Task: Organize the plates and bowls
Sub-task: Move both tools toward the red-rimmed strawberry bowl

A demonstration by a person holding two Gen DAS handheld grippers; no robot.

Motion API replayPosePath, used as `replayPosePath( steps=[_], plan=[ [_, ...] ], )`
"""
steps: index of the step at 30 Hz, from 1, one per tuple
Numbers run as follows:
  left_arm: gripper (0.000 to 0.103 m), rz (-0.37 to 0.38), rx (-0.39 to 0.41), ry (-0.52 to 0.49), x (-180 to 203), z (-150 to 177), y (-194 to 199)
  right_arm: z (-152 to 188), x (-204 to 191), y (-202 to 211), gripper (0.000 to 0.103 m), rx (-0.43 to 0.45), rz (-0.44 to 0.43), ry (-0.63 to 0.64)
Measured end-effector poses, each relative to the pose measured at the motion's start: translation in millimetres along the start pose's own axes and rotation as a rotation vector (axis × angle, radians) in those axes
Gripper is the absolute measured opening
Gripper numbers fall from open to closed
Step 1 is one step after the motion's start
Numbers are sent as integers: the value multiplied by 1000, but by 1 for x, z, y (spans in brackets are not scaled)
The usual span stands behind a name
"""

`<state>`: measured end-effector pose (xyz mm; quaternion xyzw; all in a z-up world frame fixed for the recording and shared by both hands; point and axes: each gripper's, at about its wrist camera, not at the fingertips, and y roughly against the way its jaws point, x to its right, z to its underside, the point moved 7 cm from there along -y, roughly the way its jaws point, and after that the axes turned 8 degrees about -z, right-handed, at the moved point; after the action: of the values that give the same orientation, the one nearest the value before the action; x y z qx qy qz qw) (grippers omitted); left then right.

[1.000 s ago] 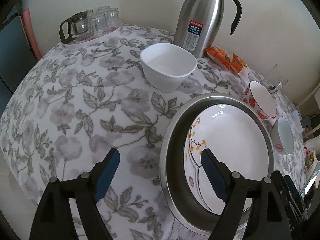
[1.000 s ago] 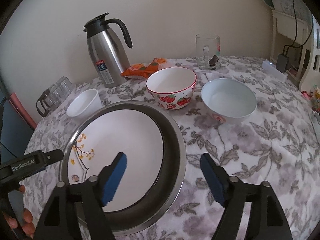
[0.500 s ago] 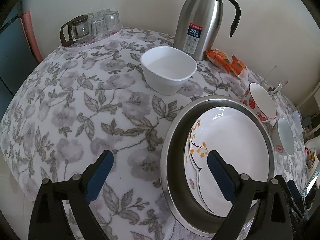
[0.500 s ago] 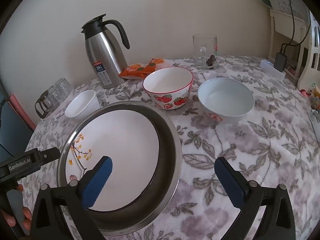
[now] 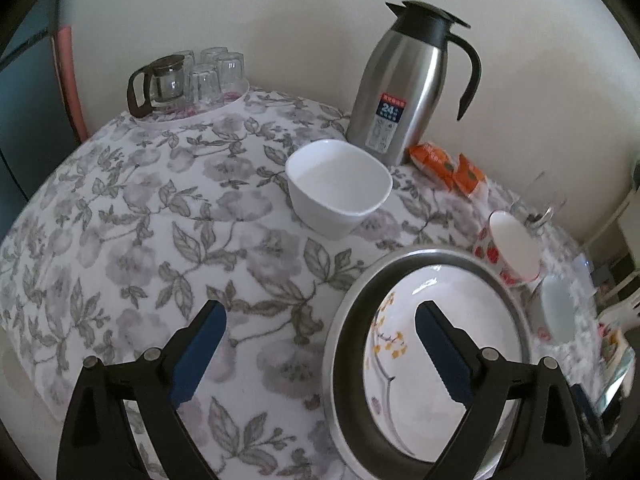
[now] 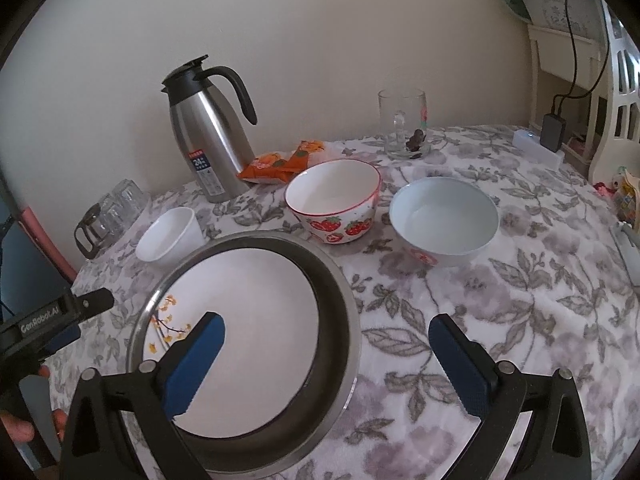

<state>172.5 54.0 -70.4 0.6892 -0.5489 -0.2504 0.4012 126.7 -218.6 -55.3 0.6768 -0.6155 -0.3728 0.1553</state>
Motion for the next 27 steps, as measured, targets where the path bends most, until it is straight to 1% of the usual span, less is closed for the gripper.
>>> replayPosePath(
  steps=[4,9,13,17,20,22,24,27],
  plan=[
    [96,37,21,56,-3,-10,7,-8,-11,5,103,27,-15,22],
    [96,47,79,66,-2,-29,17,-19,-25,9,103,69,-46,29],
    [96,69,73,60,2,-38,13,-21,-30,5,103,80,-45,39],
    [96,74,65,91,-3,-45,8,-25,-33,-2,103,71,-43,42],
    [96,56,86,92,-6,-53,9,-33,-32,-5,103,73,-66,22],
    [96,57,94,90,-6,-59,9,-41,-27,-6,103,88,-57,2],
    [96,68,86,90,-4,-62,5,-49,-21,-6,103,86,-45,-27],
    [96,57,66,87,-3,-66,-4,-59,-18,-7,103,87,-43,-35]
  ],
)
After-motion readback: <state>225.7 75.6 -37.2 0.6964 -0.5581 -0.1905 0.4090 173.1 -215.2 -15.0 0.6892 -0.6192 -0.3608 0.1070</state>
